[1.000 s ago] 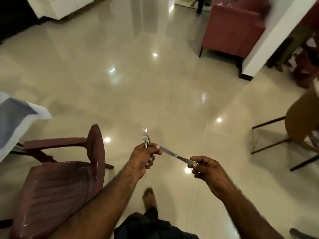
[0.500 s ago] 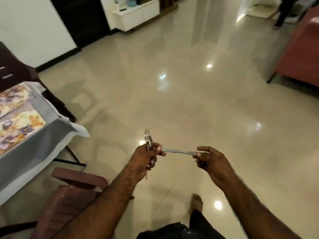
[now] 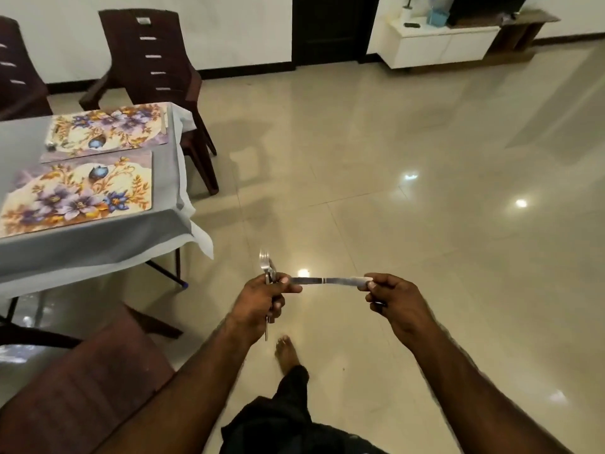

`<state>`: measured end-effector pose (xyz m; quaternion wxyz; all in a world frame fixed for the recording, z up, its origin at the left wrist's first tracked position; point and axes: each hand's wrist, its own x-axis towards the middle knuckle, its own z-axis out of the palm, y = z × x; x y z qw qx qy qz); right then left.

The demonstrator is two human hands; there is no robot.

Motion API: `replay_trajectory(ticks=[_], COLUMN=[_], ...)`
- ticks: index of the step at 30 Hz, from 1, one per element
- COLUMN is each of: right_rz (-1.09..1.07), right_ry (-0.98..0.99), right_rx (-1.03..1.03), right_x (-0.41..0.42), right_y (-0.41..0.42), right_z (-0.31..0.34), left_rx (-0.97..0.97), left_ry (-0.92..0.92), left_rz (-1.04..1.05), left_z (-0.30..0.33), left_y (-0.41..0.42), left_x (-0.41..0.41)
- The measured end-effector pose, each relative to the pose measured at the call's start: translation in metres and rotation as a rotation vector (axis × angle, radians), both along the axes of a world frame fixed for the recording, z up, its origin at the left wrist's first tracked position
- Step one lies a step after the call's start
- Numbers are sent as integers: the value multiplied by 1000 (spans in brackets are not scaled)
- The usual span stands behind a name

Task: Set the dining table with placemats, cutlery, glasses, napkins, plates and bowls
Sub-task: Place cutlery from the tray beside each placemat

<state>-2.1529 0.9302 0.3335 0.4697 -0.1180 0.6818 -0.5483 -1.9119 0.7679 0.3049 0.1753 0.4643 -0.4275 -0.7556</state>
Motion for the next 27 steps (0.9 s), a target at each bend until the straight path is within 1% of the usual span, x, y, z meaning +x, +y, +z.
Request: replay_trajectory(ticks=[4, 7, 9, 12, 15, 19, 21, 24, 27], right_rz=[23, 79, 117, 229, 394, 650, 809, 1027, 1245], right_ry=[-9, 25, 37, 33, 48, 84, 100, 158, 260], right_rx=[80, 102, 114, 126, 160, 158, 149, 128, 86], right_x=[-39, -70, -84, -97, -106, -95, -81, -48, -5], right_y=[-95, -174, -227, -309, -407, -539, -599, -675, -744], right_z=[2, 9, 11, 3, -15, -34, -38, -36, -33], left_rx=[56, 18, -7, -20, 10, 48, 43, 8, 4], left_ry=[-83, -138, -182, -157, -149, -256, -328, -373, -418], left_rz=[69, 68, 108, 218, 381, 694, 877, 1139, 1301], left_z=[-1, 8, 14, 17, 4, -12, -16, -16, -18], left_y=[-89, -161, -207, -267, -323, -373, -391, -408, -421], left_x=[-30, -47, -53, -56, -49, -34, -27, -11, 13])
